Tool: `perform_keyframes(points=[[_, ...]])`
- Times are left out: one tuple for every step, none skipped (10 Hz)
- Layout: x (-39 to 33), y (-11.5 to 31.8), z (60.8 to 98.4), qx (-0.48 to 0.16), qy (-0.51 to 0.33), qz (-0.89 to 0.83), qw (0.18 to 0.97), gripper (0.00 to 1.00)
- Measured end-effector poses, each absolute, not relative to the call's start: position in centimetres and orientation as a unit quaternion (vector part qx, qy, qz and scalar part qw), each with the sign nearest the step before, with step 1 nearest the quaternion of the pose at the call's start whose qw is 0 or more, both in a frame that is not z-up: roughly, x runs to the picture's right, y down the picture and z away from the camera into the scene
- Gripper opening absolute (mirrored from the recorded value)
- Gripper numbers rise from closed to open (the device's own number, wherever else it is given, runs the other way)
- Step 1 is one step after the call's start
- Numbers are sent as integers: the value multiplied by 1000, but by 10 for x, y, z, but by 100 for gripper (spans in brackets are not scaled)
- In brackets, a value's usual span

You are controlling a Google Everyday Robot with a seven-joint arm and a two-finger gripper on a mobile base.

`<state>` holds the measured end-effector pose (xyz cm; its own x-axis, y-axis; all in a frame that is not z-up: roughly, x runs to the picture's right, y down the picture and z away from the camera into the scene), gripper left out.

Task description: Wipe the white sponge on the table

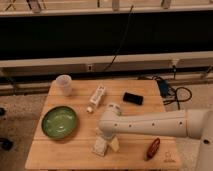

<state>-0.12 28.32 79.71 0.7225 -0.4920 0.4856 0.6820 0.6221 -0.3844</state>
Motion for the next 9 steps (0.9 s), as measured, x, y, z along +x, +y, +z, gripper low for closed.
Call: perform_keyframes(points=[[0,283,797,-281,-169,-331,885,80],[-1,283,797,-280,-170,-332,885,80],[-2,283,798,-279,-172,-332,884,80],[-3,284,798,-279,-173,-333,884,80],[-3,284,797,-280,-174,-333,884,80],[-2,283,796,-279,-173,-332,884,80],[-2,283,796,-279,-173,-332,884,80],[-4,284,797,-279,-175,-333,884,80],[-4,284,797,-279,-177,-333,883,80]])
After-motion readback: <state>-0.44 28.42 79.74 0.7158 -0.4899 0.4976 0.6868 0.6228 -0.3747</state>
